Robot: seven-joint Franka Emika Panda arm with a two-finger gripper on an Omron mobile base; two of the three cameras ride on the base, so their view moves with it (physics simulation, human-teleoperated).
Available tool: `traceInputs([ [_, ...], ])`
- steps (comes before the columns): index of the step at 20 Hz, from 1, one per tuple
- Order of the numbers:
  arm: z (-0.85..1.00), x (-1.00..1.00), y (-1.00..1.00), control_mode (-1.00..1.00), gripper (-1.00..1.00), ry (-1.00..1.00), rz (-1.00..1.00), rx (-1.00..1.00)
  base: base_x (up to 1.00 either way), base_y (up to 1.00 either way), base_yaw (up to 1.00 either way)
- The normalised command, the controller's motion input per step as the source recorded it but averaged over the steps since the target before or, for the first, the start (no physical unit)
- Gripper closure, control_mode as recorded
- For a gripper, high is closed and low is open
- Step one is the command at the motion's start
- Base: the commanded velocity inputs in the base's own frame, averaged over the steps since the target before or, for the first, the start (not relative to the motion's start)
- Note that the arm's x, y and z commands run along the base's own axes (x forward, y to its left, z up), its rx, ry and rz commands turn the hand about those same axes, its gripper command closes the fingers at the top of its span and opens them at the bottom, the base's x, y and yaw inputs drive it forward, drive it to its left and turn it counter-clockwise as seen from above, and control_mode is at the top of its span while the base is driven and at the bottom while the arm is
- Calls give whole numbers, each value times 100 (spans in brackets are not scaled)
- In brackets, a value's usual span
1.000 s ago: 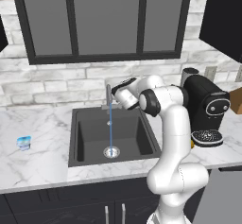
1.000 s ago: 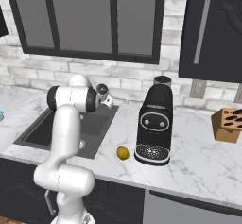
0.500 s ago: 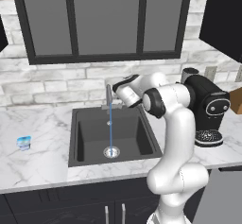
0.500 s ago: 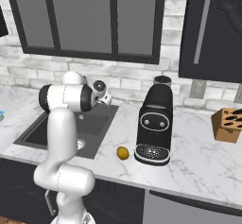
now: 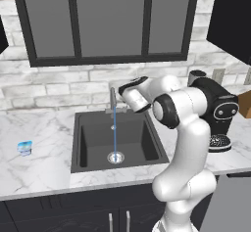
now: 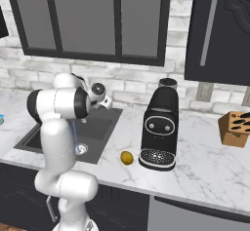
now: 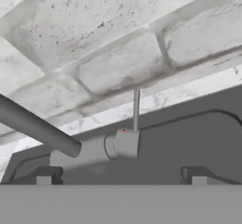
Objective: Turn on the sink faucet. Then move the lemon from the counter to the sink. Turn off the sink. Move the vegetable from the sink to the pot next to the stove. Finally move the pot to the rear left burner.
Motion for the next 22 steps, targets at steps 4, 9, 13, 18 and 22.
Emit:
traceInputs([
  [4, 16, -77, -18, -100, -100, -2, -1, 0, 0, 0, 0],
  [9, 43, -80, -14, -100, -100, 0, -2, 0, 0, 0, 0],
  [13, 61, -75, -13, -100, -100, 2, -2, 0, 0, 0, 0],
  [18, 81, -50, -1, -100, -100, 22, 0, -10, 0, 0, 0],
  [22, 85, -32, -3, -100, -100, 35, 0, -13, 0, 0, 0],
])
